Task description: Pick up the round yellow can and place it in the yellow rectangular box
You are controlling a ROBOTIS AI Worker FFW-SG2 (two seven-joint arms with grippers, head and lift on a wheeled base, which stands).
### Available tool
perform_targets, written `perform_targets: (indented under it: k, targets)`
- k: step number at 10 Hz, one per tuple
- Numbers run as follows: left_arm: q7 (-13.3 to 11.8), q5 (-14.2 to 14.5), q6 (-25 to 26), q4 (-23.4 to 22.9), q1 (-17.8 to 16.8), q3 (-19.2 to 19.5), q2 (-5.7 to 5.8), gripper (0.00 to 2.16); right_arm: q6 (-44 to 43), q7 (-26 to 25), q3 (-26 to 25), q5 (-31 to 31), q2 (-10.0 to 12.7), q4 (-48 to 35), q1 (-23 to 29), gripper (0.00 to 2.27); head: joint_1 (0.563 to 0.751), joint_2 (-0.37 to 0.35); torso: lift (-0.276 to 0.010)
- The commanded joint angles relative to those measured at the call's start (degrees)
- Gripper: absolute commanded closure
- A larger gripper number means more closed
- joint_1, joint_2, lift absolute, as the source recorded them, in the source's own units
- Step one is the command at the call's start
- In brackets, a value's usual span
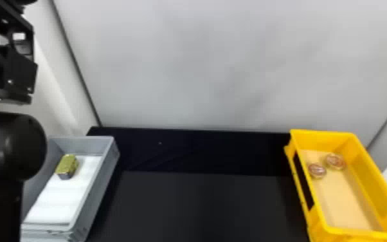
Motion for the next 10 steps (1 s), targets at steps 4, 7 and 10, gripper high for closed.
perform_targets:
  k: [4,7,10]
  targets:
    - [-0.15,-0.01,0.08,0.02,-0.02,0.01,0.03,0.14,-4.36,-3.89,-5.66,-9.68,-0.07,11.05,4.95,0.85,0.661,0.054,-0.002]
    - [-0.15,-0.01,0.17,-0.07,-0.02,0.01,0.03,0.14,-7.7,-5.73,-6.81,-13.46,-0.42,17.56,6.18,0.85,0.661,0.054,-0.002]
    - [-0.24,-0.01,0.17,0.02,0.06,-0.08,0.03,0.14,-10.87,-6.44,-6.98,-14.78,-1.74,26.26,6.62,0.85,0.661,0.054,-0.002]
